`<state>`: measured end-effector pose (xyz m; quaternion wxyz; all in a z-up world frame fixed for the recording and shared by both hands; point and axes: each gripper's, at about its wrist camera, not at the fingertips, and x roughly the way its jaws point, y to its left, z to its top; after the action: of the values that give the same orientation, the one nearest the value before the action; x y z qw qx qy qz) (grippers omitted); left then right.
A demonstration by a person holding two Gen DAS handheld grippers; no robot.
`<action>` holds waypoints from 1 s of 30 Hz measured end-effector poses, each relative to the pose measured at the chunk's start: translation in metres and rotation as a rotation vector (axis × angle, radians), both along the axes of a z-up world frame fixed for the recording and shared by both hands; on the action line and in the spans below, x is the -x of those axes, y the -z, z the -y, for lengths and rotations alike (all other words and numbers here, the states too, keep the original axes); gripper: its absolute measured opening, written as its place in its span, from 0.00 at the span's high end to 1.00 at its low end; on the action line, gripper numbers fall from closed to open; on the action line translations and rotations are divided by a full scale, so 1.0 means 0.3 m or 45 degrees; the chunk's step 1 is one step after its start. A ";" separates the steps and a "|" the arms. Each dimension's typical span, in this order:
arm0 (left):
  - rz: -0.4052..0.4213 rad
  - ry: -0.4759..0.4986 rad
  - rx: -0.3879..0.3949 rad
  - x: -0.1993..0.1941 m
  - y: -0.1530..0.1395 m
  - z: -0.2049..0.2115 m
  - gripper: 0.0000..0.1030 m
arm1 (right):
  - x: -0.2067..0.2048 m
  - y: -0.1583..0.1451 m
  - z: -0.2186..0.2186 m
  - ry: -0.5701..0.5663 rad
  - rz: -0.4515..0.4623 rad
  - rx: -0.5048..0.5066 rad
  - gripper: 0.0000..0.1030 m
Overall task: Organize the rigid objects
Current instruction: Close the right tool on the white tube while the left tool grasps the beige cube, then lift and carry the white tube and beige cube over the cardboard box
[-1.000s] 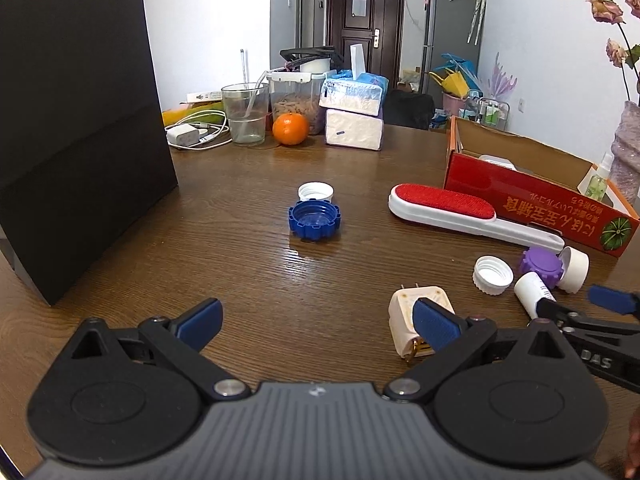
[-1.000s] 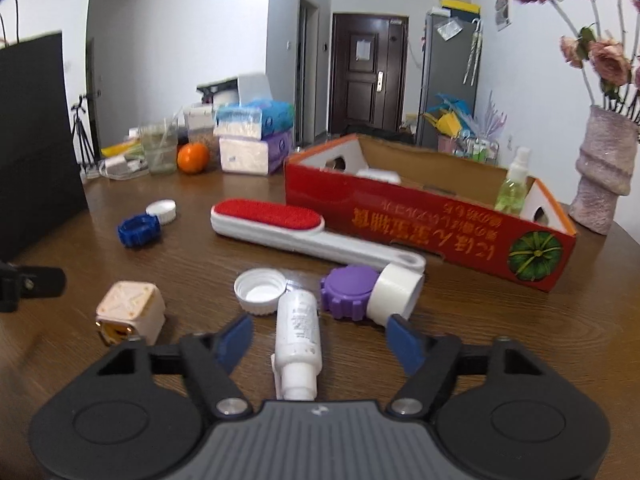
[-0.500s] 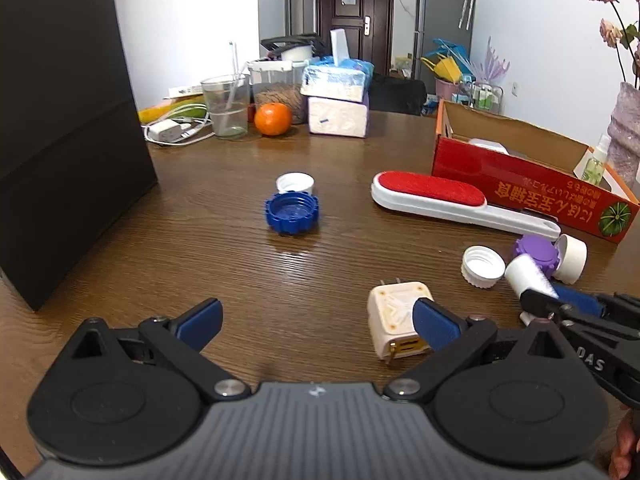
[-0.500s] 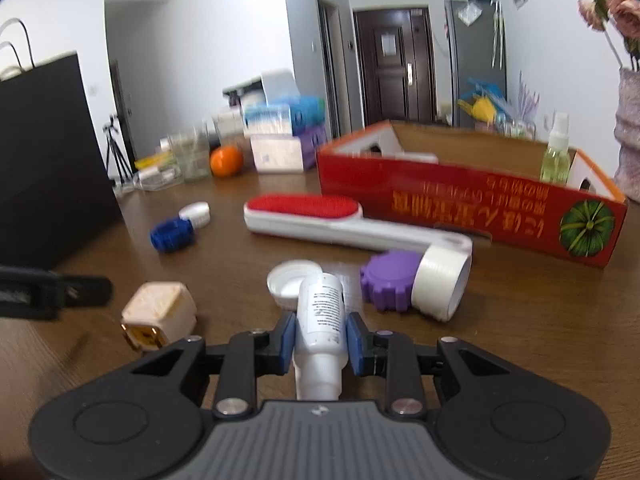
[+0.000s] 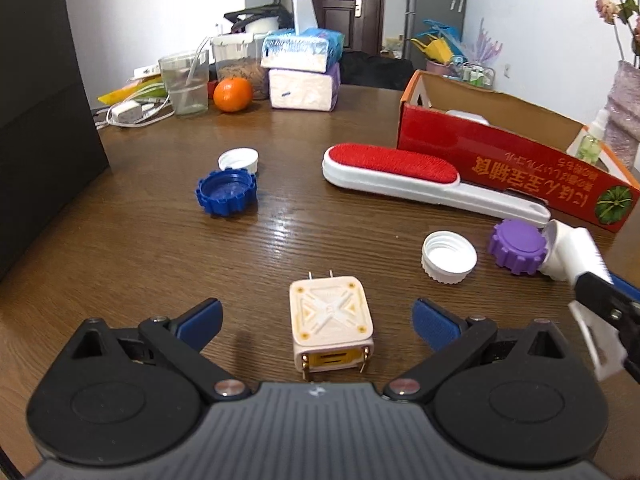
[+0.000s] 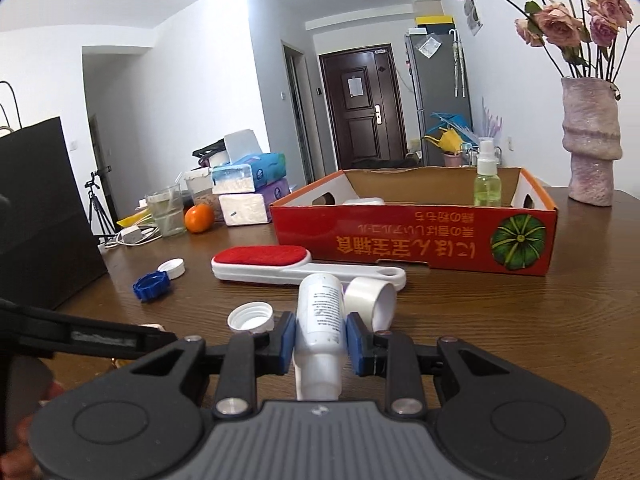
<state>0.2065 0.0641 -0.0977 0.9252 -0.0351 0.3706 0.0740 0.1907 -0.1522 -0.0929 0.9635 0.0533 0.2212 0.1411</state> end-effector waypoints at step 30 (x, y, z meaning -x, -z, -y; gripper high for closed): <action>0.101 0.119 0.075 0.040 -0.008 0.014 0.61 | 0.033 -0.005 0.014 0.004 0.036 -0.023 0.74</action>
<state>0.1944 0.0599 -0.0953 0.9402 -0.0478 0.3367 0.0183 0.1807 -0.1564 -0.0914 0.9662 0.0603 0.2063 0.1423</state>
